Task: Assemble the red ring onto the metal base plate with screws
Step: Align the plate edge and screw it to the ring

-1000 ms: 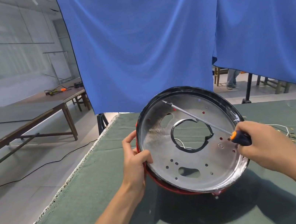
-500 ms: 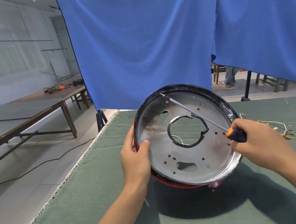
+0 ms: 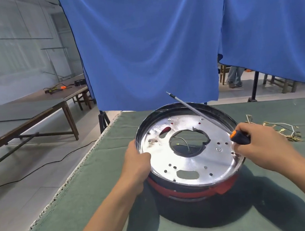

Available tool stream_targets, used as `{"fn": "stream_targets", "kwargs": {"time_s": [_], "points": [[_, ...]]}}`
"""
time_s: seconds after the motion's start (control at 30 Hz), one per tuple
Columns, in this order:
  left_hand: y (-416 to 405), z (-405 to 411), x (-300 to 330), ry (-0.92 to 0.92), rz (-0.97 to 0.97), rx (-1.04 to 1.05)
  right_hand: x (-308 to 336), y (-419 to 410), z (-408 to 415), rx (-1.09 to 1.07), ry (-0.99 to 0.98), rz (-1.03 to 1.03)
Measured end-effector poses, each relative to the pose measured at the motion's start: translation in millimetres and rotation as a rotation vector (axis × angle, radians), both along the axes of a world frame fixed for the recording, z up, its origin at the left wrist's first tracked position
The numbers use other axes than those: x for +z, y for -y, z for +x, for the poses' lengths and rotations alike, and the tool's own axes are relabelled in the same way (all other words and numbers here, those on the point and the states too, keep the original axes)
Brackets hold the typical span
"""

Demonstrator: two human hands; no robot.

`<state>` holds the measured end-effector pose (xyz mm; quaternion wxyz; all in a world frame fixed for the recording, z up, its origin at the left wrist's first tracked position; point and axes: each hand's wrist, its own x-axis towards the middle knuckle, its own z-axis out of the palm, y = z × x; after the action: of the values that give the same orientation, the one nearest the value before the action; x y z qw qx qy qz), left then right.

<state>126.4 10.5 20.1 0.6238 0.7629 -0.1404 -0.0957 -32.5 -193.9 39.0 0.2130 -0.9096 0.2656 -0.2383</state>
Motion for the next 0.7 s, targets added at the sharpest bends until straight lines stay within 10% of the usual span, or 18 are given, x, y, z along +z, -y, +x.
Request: {"fn": "stream_targets", "kwargs": {"time_s": [0.7], "points": [[0.8, 4.8, -8.8, -0.111, -0.063, 0.121, -6.2, -4.3, 5.2, 0.07, -0.025, 0.001]]}}
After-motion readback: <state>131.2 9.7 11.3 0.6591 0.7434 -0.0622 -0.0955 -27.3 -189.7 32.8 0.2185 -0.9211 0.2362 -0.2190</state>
